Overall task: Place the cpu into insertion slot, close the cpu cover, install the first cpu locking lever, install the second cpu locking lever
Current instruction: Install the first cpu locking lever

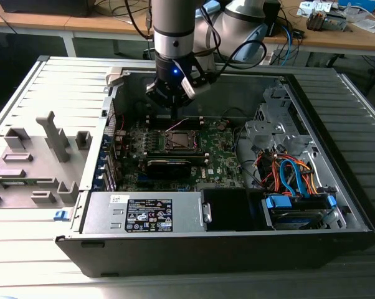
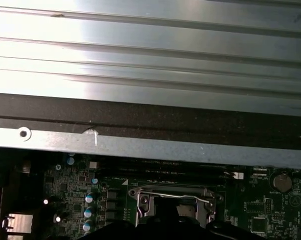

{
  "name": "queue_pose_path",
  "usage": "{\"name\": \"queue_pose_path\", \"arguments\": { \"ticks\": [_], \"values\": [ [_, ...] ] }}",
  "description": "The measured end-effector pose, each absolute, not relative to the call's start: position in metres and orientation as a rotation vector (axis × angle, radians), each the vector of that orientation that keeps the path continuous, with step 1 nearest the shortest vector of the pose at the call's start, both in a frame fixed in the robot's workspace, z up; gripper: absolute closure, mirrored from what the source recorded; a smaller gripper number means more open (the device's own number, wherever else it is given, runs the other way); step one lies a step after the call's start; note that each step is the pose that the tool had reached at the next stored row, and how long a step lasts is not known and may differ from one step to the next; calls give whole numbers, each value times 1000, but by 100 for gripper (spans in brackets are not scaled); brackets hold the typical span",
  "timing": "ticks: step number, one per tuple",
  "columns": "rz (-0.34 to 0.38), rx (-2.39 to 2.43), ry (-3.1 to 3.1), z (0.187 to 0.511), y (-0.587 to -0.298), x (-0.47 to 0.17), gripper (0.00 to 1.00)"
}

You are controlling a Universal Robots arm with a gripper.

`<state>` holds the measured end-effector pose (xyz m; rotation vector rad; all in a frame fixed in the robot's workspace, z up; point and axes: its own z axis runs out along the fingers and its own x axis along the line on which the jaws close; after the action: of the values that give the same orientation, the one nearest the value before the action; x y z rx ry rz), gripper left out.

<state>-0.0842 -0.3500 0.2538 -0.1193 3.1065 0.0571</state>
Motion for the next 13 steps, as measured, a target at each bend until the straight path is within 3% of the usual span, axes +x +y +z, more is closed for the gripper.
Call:
{"name": "queue_pose_path", "arguments": {
  "ticks": [13],
  "values": [
    [57, -119, 3107, 250, -350, -84, 89]
  ]
}}
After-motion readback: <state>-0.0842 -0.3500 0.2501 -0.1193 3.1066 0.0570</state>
